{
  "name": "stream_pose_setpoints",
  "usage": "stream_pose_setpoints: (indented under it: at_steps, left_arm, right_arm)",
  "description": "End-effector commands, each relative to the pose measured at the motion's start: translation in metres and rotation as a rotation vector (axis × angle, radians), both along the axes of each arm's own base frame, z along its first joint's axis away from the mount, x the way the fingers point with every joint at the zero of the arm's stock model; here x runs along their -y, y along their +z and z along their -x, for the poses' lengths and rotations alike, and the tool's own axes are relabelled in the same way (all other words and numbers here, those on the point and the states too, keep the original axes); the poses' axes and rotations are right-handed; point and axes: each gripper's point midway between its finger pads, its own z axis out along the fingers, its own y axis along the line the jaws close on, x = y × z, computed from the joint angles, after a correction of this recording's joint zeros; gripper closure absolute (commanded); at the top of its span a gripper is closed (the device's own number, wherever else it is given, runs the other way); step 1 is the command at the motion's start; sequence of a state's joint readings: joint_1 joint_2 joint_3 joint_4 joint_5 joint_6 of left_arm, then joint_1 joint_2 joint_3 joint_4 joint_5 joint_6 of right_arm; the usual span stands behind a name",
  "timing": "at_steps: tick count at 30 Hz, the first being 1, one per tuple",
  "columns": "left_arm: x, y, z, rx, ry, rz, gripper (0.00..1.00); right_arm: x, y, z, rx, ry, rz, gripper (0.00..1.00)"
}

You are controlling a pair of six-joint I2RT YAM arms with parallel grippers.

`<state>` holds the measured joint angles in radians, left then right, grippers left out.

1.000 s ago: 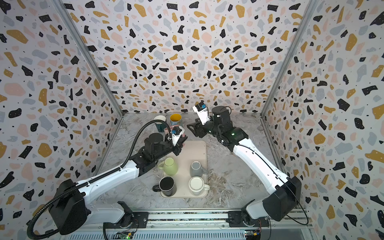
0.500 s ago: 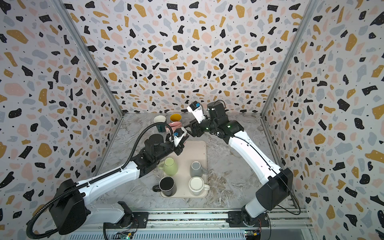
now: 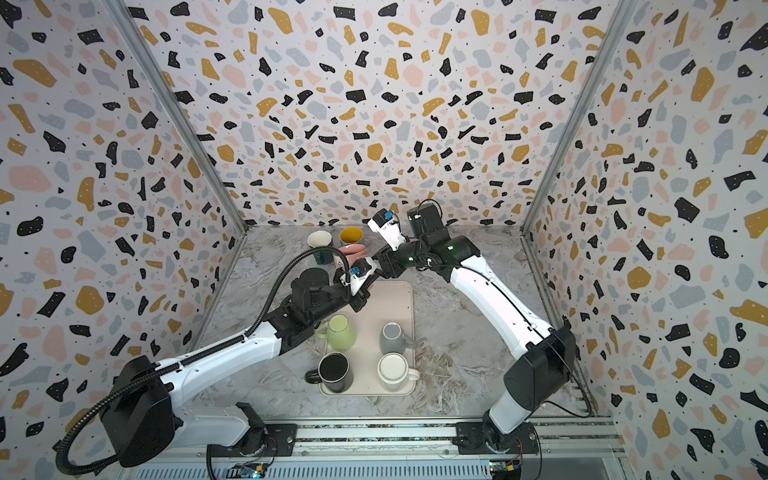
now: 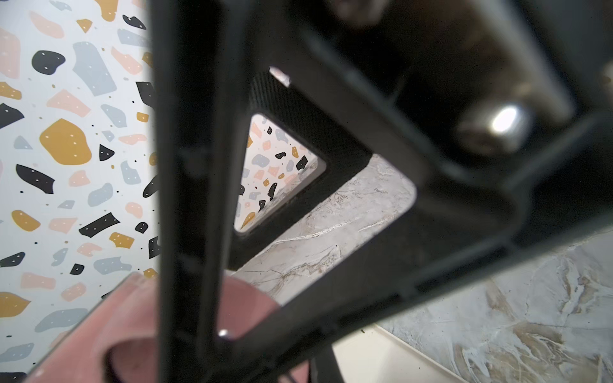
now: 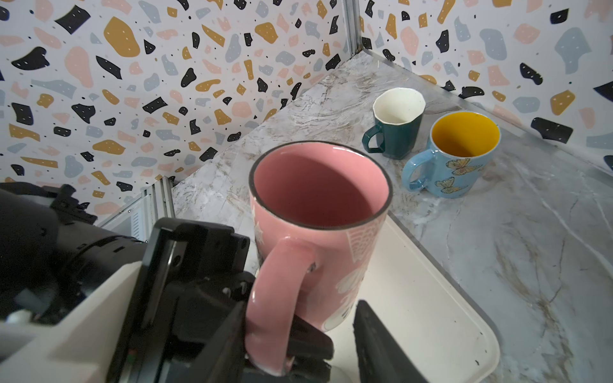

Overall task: Turn the mug right side up
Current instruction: 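Close the right gripper on the pink mug's handle while the left gripper holds it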

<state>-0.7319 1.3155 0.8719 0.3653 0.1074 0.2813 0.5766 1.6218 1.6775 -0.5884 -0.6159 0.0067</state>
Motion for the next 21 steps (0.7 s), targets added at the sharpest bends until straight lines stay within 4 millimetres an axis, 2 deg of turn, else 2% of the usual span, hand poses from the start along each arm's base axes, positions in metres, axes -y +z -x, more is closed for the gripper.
stream_pose_setpoints:
  at_steps: [1,9,14,19,21]
  left_arm:
    - [0.007,0.060,0.007,0.194,-0.038,0.093,1.00]
    - [0.010,0.050,0.007,0.217,-0.007,0.025,1.00]
    - [0.005,0.053,0.005,0.234,0.021,0.034,1.00]
    - [0.002,0.056,0.004,0.241,0.041,0.058,1.00]
    - [0.001,0.059,0.004,0.246,0.045,0.066,1.00]
  right_arm:
    - [-0.004,0.011,0.000,-0.007,0.005,-0.004,0.51]
    - [-0.010,-0.012,-0.011,-0.093,-0.021,0.063,0.63]
    - [-0.007,-0.029,-0.015,-0.136,-0.052,0.113,0.64]
    - [-0.006,-0.035,-0.017,-0.149,-0.068,0.134,0.63]
    - [-0.006,-0.039,-0.017,-0.161,-0.072,0.139,0.67]
